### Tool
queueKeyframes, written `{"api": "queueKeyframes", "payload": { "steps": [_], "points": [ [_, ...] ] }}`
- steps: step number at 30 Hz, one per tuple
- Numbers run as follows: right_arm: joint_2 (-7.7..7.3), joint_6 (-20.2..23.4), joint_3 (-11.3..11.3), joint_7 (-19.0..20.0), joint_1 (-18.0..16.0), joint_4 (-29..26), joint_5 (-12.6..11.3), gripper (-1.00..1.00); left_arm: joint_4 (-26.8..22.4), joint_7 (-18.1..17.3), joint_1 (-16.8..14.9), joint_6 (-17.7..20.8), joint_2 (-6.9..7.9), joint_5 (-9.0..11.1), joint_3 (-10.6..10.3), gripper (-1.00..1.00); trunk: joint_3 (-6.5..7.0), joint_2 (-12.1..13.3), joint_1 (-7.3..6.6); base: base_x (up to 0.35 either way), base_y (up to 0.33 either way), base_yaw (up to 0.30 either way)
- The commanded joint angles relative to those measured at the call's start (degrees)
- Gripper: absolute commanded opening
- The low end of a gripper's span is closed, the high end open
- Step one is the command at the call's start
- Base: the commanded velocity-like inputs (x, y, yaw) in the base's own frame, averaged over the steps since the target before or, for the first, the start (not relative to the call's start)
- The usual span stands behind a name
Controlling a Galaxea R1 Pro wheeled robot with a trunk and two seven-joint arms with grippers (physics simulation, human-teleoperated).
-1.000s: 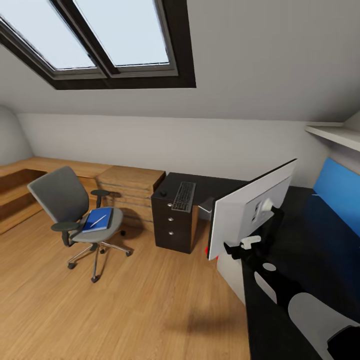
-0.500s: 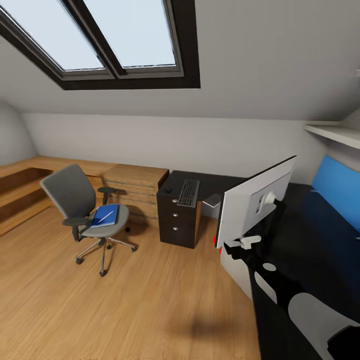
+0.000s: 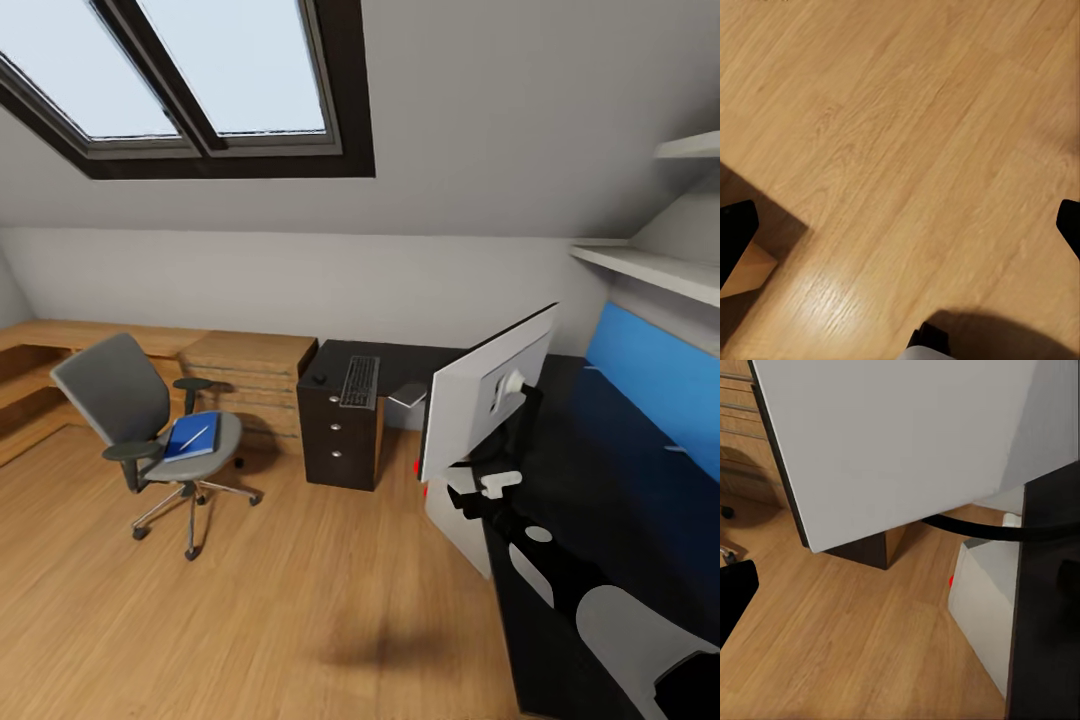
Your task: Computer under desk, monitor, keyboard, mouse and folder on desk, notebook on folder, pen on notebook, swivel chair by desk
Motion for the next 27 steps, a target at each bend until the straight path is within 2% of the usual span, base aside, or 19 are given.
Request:
{"api": "queueKeyframes", "payload": {
  "steps": [1, 21, 27],
  "points": [
    [-0.05, -0.3, 0.4, 0.1, -0.1, 0.1, -0.6, 1.0, 0.0, 0.0, 0.0, -0.2, 0.01, 0.6, -0.1, 1.0, -0.11, -0.1, 0.03, -0.006, 0.011, -0.042],
    [-0.1, -1.0, 0.3, 0.1, -0.1, 0.0, -0.5, 1.0, 0.0, 0.0, 0.0, -0.2, -0.01, 0.6, -0.1, 1.0, -0.11, -0.1, 0.03, -0.001, 0.001, -0.005],
    [-0.13, -1.1, 0.2, 0.1, -0.1, 0.1, -0.5, 1.0, 0.0, 0.0, 0.0, -0.2, 0.01, 0.6, -0.1, 1.0, -0.11, -0.1, 0.03, 0.0, 0.119, -0.238]
  ]
}}
